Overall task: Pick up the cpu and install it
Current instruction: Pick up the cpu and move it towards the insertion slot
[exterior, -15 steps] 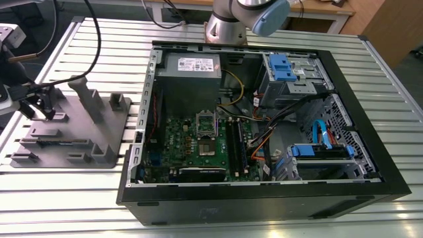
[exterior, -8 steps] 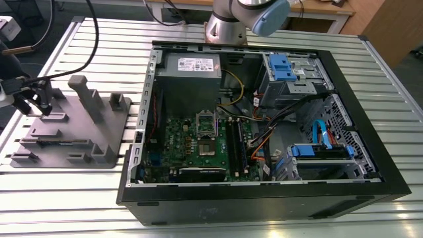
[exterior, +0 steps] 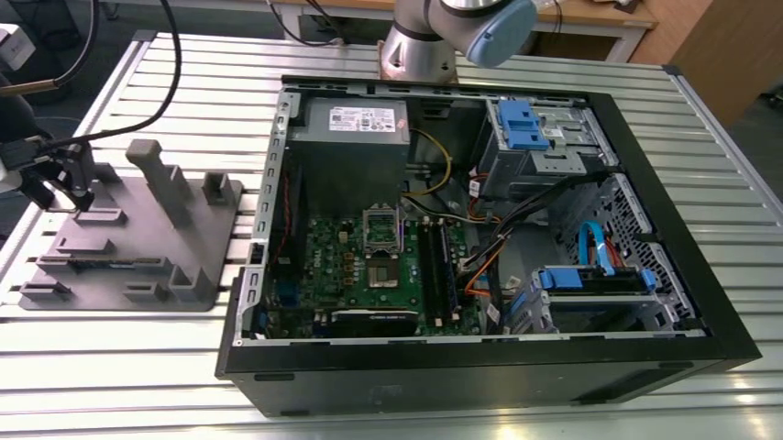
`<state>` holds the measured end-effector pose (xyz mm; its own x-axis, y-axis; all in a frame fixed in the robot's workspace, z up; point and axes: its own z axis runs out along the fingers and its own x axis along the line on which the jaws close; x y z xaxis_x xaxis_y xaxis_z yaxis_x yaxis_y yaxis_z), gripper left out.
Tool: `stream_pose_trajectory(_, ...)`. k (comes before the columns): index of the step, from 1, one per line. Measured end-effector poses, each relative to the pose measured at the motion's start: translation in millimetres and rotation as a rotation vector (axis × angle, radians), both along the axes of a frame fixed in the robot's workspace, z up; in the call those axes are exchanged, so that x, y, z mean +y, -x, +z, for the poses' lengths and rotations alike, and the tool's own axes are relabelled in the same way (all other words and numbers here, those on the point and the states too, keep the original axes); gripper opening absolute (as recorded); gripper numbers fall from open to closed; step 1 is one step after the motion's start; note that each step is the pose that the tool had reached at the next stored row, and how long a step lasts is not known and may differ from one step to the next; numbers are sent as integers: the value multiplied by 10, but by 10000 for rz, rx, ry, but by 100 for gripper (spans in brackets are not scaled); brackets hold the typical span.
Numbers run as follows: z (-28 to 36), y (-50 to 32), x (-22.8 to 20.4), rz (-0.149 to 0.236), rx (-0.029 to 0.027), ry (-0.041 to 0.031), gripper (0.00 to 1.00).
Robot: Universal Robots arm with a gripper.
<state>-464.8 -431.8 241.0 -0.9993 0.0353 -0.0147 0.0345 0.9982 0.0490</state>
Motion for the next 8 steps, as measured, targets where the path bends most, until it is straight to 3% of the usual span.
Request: stream_pose_trajectory(8,4,0,0,0,0,-2,47)
